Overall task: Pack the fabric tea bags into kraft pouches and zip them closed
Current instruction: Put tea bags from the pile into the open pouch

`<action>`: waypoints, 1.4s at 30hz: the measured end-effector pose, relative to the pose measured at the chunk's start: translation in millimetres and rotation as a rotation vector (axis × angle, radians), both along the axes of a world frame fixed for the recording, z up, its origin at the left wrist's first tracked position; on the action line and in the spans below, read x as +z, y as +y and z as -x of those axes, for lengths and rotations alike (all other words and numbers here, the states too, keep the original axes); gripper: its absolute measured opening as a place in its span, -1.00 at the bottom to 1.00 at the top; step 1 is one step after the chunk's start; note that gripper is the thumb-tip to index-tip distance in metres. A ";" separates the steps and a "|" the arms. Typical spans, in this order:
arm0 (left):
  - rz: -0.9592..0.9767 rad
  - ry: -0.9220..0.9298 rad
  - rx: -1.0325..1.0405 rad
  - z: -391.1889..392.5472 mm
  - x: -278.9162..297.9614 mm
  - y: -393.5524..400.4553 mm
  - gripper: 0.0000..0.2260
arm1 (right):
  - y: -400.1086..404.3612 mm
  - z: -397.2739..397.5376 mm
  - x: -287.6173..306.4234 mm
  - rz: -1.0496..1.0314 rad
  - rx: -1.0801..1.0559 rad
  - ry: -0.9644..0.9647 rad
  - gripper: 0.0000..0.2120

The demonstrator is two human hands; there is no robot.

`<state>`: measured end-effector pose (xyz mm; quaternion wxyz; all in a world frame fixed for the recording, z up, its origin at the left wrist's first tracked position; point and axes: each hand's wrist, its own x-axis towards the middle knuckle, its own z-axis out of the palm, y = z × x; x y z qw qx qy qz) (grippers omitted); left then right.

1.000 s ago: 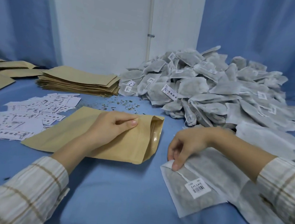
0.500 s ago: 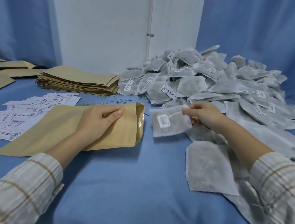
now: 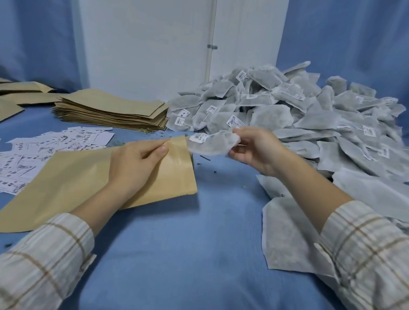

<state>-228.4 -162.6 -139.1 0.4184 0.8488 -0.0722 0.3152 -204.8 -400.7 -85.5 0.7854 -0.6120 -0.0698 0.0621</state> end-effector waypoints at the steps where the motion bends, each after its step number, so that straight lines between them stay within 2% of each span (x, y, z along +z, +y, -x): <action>1: 0.046 0.005 -0.027 0.2 1.9 0.4 -0.80 | -0.5 1.1 -1.7 0.014 0.020 0.011 -0.81; 5: 0.138 -0.019 -0.165 4.8 14.5 -8.8 -0.85 | 19.4 6.0 -17.6 0.237 0.132 -0.033 -0.91; 7: 0.132 -0.027 -0.224 8.2 16.8 -19.6 -0.85 | 38.9 8.6 -21.3 0.401 0.113 -0.118 -0.88; 9: 0.120 -0.021 -0.281 10.6 15.9 -31.9 -0.84 | 51.7 11.8 -17.9 0.628 0.139 -0.131 -0.77; 11: 0.097 0.003 -0.299 10.1 13.7 -41.2 -0.84 | 53.2 17.4 -13.7 0.842 0.276 0.011 -0.55; 12: 0.086 0.011 -0.287 8.0 12.2 -43.4 -0.87 | 51.6 18.9 -13.4 0.953 0.321 0.035 -0.55; 14: 0.074 0.026 -0.255 3.1 9.7 -44.2 -0.90 | 41.6 18.1 -14.0 1.133 0.325 -0.090 -0.66; 16: 0.059 0.049 -0.232 1.5 5.2 -44.5 -0.85 | 26.7 20.5 -13.1 1.173 0.274 -0.237 -0.86; 18: 0.042 0.071 -0.247 2.9 0.6 -46.5 -0.86 | 1.6 24.3 -7.3 1.219 0.331 -0.268 -0.81; 22: -0.063 0.174 -0.357 7.9 -1.5 -54.4 -0.85 | -51.3 33.5 6.5 1.353 0.542 -0.087 -0.66; 26: -0.027 0.223 -0.398 9.0 3.2 -63.7 -0.83 | -67.3 36.5 8.4 1.672 0.615 0.038 -0.60; 29: 0.006 0.232 -0.404 9.4 4.6 -67.4 -0.85 | -66.7 33.6 5.3 1.653 0.549 -0.044 -0.68; 33: 0.017 0.176 -0.351 9.7 4.8 -64.8 -0.91 | -75.9 26.4 7.7 1.407 0.111 -0.320 -0.77; 36: 0.067 0.136 -0.260 6.3 6.4 -57.1 -0.92 | -88.0 20.9 6.3 1.218 -0.106 -0.365 -0.81; 39: 0.074 0.120 -0.227 2.3 7.6 -50.3 -0.93 | -88.2 17.7 1.9 1.154 -0.194 -0.406 -0.84; 42: 0.061 0.111 -0.200 -0.3 6.7 -48.5 -0.91 | -84.2 12.4 2.6 1.013 -0.412 -0.451 -0.85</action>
